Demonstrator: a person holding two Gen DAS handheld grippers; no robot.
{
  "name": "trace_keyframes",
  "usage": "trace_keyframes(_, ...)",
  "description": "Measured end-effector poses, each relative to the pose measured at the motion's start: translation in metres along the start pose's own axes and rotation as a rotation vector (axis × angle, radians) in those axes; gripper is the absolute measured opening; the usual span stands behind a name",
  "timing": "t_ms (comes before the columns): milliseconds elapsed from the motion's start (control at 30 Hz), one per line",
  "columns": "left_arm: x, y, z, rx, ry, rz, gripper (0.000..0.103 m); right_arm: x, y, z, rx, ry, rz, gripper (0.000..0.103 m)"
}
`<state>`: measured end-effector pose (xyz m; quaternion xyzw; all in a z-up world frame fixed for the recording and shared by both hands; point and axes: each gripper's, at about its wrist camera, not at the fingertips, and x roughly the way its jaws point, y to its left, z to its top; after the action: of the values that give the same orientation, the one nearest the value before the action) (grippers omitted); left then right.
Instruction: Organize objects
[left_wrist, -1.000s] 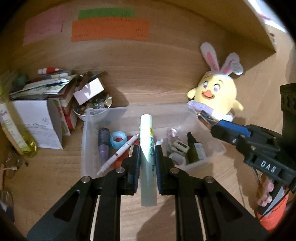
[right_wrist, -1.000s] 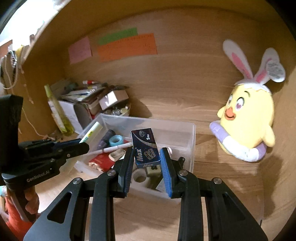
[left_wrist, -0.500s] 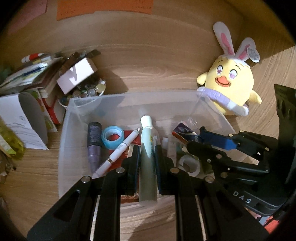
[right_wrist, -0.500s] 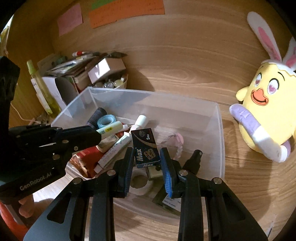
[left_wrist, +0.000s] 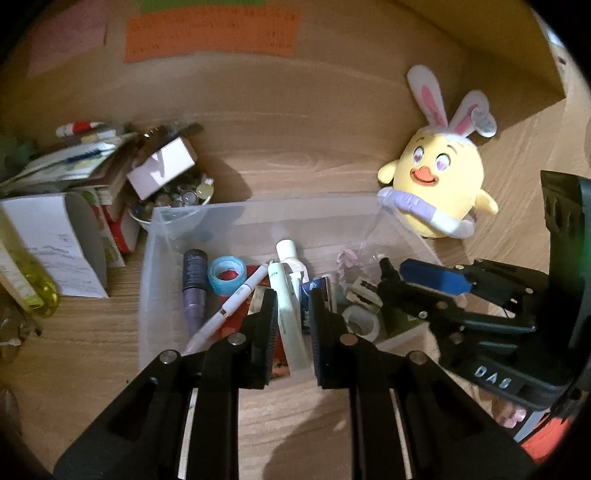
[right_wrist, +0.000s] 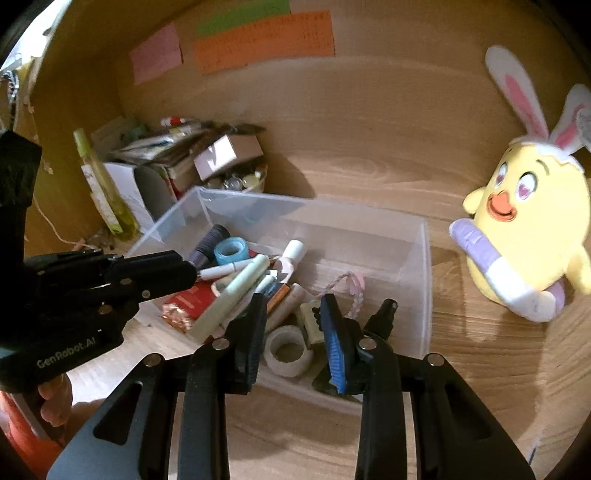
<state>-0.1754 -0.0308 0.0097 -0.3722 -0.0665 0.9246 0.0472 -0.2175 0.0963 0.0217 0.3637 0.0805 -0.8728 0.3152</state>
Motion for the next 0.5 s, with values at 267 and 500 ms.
trace_keyframes(267, -0.041, -0.007, -0.022, 0.017, -0.085, 0.025, 0.041, -0.041, 0.007, -0.016, -0.012, -0.076, 0.023, 0.032)
trace_keyframes(500, -0.061, -0.009, -0.043, 0.014, -0.143, 0.04, 0.07, -0.061, 0.007, -0.041, -0.004, -0.12, 0.01, 0.062)
